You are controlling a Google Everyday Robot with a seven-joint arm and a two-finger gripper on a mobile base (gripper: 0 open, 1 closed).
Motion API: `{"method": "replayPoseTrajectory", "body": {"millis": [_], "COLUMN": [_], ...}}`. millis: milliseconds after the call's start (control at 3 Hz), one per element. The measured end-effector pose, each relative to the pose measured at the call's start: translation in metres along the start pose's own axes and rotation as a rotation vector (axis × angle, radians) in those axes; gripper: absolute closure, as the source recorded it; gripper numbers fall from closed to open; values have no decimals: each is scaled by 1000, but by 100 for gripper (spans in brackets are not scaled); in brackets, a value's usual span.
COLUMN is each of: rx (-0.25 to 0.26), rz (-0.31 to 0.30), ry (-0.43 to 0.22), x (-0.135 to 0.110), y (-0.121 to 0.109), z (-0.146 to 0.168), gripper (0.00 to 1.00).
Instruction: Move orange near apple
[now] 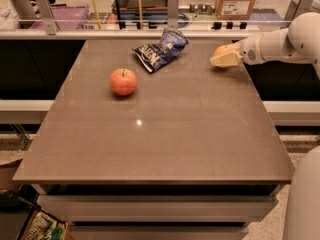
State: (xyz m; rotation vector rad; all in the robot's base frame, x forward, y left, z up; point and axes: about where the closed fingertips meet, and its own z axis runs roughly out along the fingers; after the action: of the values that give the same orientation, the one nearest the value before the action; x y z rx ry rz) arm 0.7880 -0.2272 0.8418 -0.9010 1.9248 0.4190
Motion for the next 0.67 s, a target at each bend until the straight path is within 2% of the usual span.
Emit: {"method": "replayPoseTrajectory", "body": {"millis": [333, 667], "rx": [-6, -10], "rz": [1, 1], "ry": [1, 2], "x": [1, 1], "y": [2, 3], "z": [4, 7], "gripper": [86, 100]}}
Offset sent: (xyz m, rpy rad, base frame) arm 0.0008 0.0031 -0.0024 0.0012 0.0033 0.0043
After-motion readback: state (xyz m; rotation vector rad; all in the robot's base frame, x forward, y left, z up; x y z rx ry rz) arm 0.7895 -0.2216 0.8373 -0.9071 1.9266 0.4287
